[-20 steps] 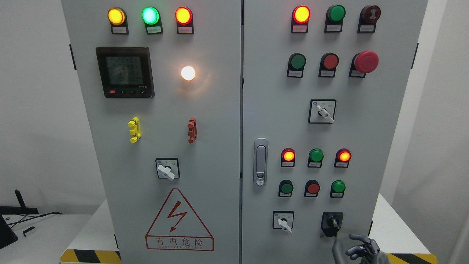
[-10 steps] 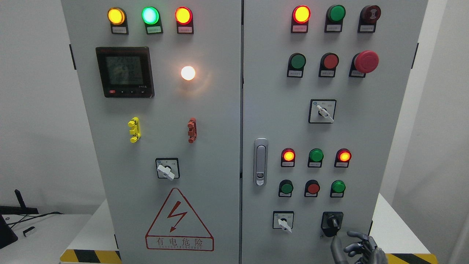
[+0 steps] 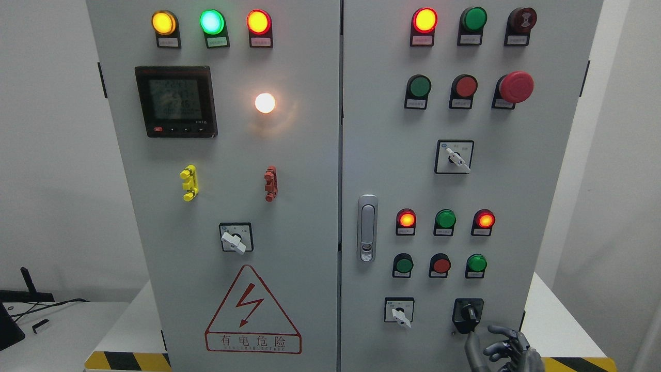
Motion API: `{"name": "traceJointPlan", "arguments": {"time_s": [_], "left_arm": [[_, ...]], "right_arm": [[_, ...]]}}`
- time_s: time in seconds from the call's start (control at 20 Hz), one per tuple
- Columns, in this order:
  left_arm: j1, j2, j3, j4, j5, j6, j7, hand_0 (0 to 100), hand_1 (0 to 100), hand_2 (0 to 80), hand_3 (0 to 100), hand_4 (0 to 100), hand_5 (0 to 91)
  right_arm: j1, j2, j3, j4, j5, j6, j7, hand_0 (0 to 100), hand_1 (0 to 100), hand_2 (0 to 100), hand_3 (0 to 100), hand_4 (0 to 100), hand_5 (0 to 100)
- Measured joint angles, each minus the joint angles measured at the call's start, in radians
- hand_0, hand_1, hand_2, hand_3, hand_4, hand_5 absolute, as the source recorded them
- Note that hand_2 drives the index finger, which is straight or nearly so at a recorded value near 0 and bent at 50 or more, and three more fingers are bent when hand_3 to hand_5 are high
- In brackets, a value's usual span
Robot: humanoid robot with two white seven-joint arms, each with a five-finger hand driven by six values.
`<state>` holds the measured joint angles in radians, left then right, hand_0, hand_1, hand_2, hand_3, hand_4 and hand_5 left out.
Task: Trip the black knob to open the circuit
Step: 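Raise the right hand up toward the black rotary knob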
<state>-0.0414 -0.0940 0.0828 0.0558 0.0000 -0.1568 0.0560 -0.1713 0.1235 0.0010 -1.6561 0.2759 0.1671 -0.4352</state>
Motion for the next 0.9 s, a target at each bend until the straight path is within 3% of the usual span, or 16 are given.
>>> {"name": "traceJointPlan", "arguments": {"time_s": [0.9], "left_arm": [[0.000, 0.000, 0.000, 0.000, 0.000, 0.000, 0.000, 12, 39, 0.0, 0, 0, 0.0]], "right_arm": [[-0.011, 0.002, 0.000, 0.018, 0.015, 0.014, -0.001, 35, 78, 43, 75, 78, 91]]}}
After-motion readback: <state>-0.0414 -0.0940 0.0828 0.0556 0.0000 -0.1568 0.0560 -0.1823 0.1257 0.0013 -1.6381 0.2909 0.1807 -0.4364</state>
